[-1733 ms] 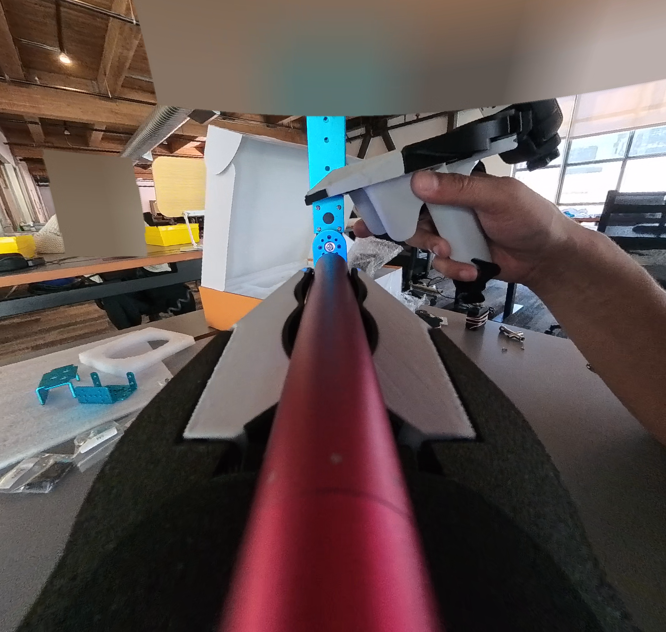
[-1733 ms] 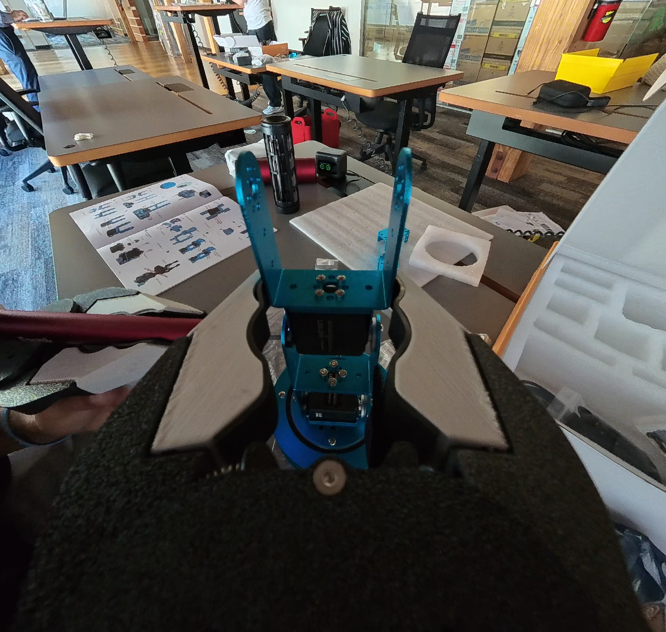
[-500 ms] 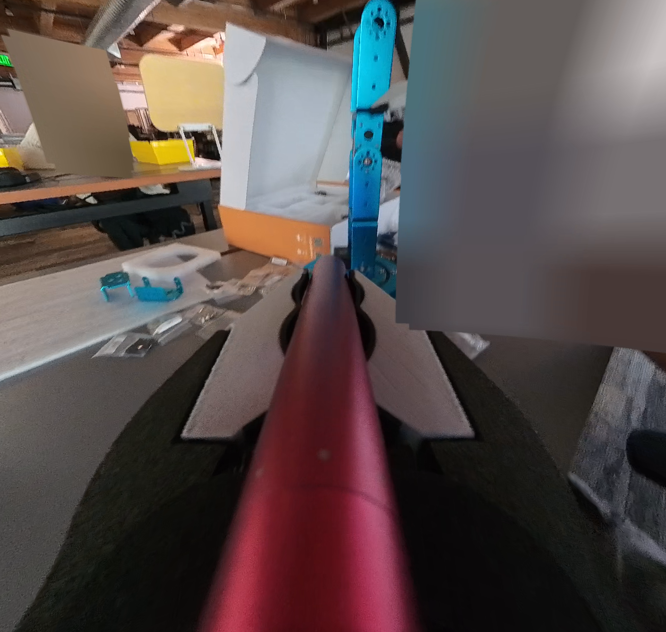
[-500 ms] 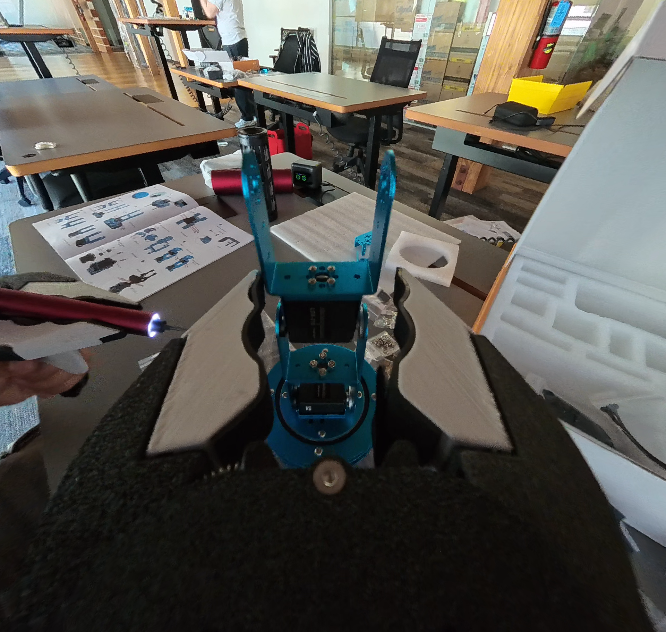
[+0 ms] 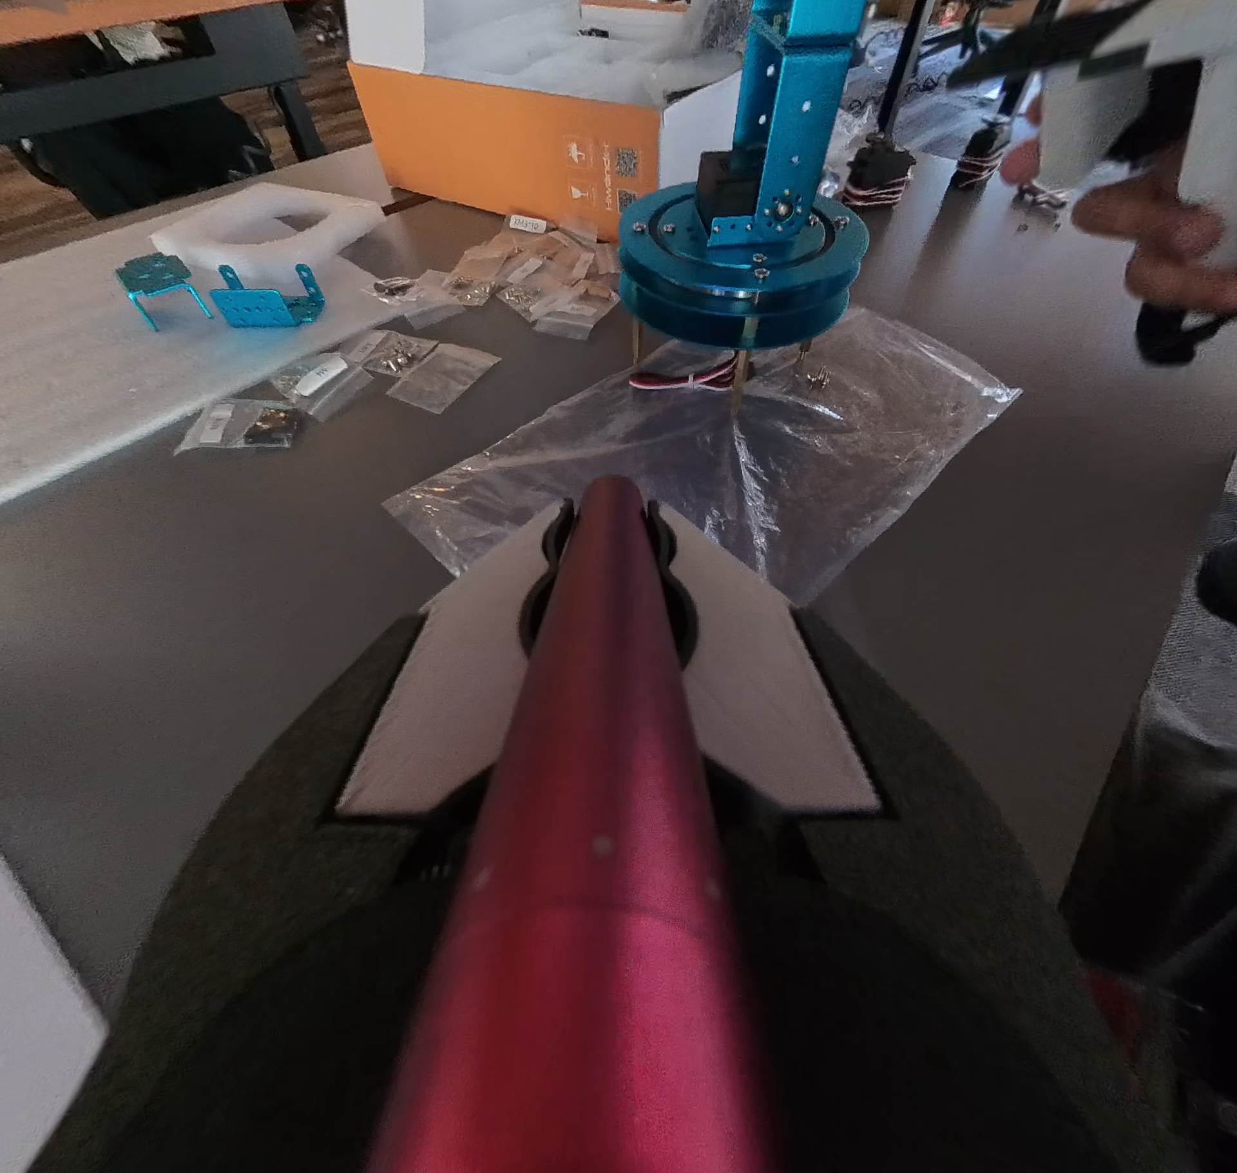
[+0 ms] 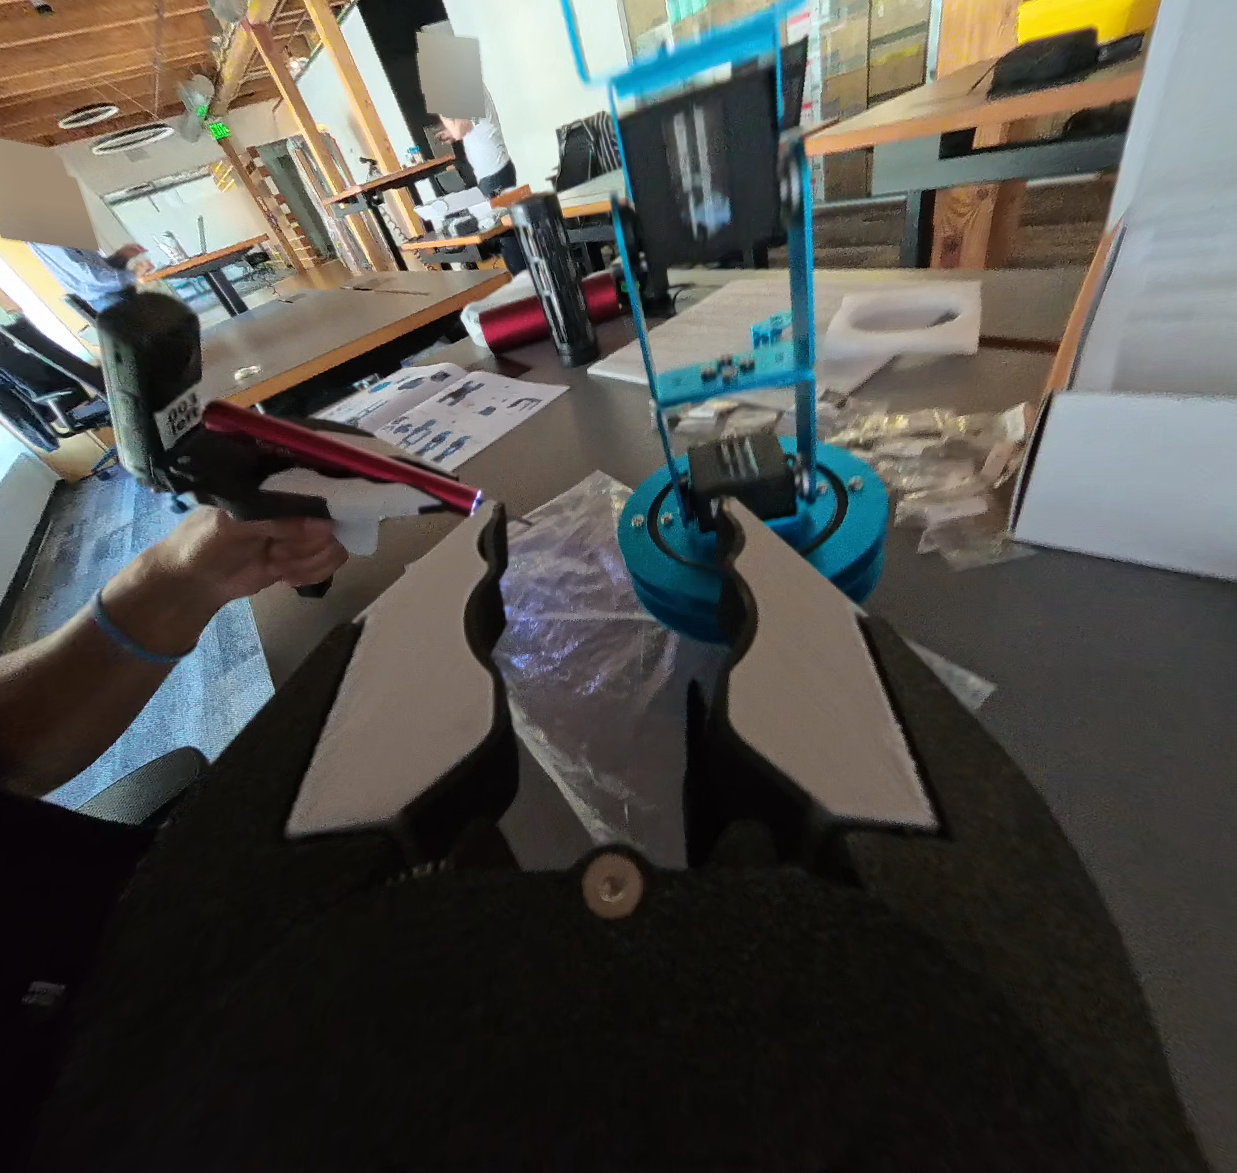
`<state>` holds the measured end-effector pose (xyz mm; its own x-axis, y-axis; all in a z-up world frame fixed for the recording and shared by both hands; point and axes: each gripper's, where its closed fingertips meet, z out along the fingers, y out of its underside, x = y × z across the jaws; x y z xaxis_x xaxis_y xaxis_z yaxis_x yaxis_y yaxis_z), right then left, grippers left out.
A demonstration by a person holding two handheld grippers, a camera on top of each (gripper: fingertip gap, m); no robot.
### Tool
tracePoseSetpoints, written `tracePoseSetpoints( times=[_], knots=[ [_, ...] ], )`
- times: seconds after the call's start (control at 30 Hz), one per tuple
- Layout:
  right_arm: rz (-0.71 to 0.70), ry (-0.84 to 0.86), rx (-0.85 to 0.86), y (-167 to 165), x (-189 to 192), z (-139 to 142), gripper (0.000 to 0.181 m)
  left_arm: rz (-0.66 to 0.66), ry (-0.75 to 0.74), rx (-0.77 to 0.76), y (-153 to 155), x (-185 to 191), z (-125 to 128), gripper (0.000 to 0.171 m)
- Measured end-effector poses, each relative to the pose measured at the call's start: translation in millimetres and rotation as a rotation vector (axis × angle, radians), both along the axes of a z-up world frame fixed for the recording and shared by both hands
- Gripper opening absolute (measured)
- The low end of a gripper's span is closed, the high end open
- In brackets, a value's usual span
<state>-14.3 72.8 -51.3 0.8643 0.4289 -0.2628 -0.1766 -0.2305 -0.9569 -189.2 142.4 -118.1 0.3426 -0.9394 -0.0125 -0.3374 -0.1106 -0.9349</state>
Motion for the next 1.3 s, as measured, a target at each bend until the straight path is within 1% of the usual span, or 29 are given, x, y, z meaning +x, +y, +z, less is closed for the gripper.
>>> tracePoseSetpoints(
  times=[0.07, 0.17, 0.2, 0.33, 0.4, 0.6, 0.73, 0.87, 0.9, 0.97, 1.07, 1.1, 1.13, 1.2, 1.23, 1.27, 1.3],
  knots=[
    [-0.002, 0.042, 0.014, -2, -3, -13, 0.06, 0.012, 0.022, -0.015, 2, 4, -8, 0.022],
    [0.016, 0.059, 0.041, -4, -9, -27, 0.059, 0.041, 0.081, 0.03, 7, 7, -18, 0.022],
    [0.016, 0.06, 0.056, -4, -10, -30, 0.056, 0.047, 0.088, 0.047, 9, 9, -17, 0.021],
    [0.061, 0.102, 0.093, -7, -13, -24, 0.054, 0.036, 0.106, 0.044, 8, 16, -20, 0.021],
    [0.066, 0.111, 0.076, -6, -13, -26, 0.055, 0.042, 0.133, 0.041, 9, 18, -24, 0.021],
    [0.074, 0.063, 0.084, -7, -20, -28, 0.055, 0.06, 0.152, 0.038, 14, 21, -28, 0.022],
    [0.087, 0.059, 0.076, -7, -23, -29, 0.055, 0.071, 0.146, 0.036, 16, 20, -28, 0.022],
    [0.088, 0.053, 0.074, -7, -23, -30, 0.054, 0.068, 0.134, 0.069, 13, 19, -23, 0.022],
    [0.088, 0.05, 0.072, -7, -24, -30, 0.054, 0.062, 0.121, 0.085, 11, 19, -20, 0.022],
    [0.088, 0.042, 0.069, -6, -24, -31, 0.052, 0.004, 0.06, 0.118, -2, 23, -7, 0.023],
    [0.131, 0.025, 0.081, -9, -32, -30, 0.046, -0.126, -0.074, 0.203, -35, 28, 27, 0.022],
    [0.172, 0.03, 0.086, -13, -39, -28, 0.042, -0.178, -0.125, 0.232, -48, 30, 39, 0.022],
    [0.247, 0.059, 0.079, -19, -50, -26, 0.034, -0.231, -0.175, 0.251, -62, 31, 51, 0.022],
    [0.432, 0.19, 0.012, -31, -72, -22, 0.037, -0.337, -0.242, 0.253, -87, 34, 67, 0.022],
    [0.491, 0.232, -0.024, -34, -80, -22, 0.043, -0.357, -0.268, 0.245, -94, 35, 73, 0.022],
    [0.501, 0.235, -0.04, -32, -84, -25, 0.046, -0.371, -0.292, 0.226, -99, 36, 78, 0.022],
    [0.474, 0.201, -0.037, -28, -86, -28, 0.044, -0.386, -0.314, 0.195, -103, 37, 81, 0.022]
  ],
)
